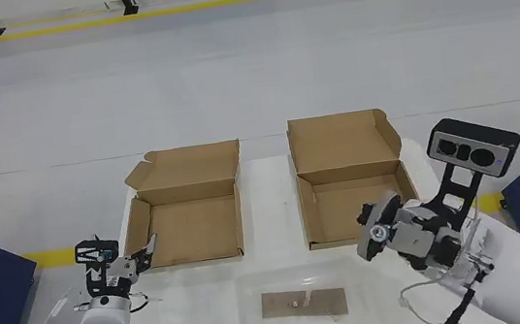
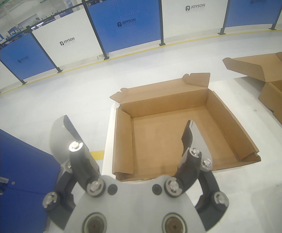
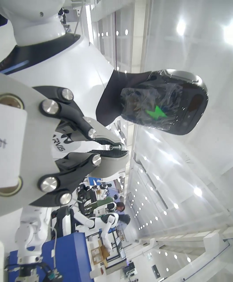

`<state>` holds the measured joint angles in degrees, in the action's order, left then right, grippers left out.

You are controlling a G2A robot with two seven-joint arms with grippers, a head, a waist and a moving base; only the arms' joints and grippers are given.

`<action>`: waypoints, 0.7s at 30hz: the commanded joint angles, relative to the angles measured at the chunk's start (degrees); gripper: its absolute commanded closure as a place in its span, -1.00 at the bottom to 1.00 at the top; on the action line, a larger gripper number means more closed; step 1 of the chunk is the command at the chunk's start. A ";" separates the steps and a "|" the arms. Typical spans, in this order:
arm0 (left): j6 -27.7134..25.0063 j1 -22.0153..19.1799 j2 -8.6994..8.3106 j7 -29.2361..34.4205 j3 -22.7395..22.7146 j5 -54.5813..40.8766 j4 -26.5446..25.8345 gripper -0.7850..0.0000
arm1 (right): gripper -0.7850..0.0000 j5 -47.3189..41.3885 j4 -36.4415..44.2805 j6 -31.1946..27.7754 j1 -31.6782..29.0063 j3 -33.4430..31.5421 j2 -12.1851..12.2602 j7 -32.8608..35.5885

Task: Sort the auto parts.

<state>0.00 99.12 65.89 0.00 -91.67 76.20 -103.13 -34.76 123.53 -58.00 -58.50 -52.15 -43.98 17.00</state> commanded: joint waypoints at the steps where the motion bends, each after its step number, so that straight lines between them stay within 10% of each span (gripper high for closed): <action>1: 0.00 0.00 0.00 0.00 0.00 0.00 0.00 -1.00 | 1.00 -1.74 0.52 0.00 -0.18 -0.43 -0.70 0.42; 21: 0.00 0.00 0.00 0.00 0.00 0.00 0.00 -1.00 | 1.00 -10.50 4.12 0.00 -2.05 -2.10 -4.16 2.78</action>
<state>0.00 99.12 65.89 0.00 -91.67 76.20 -103.13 -44.52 127.49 -58.02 -60.48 -54.22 -47.94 19.53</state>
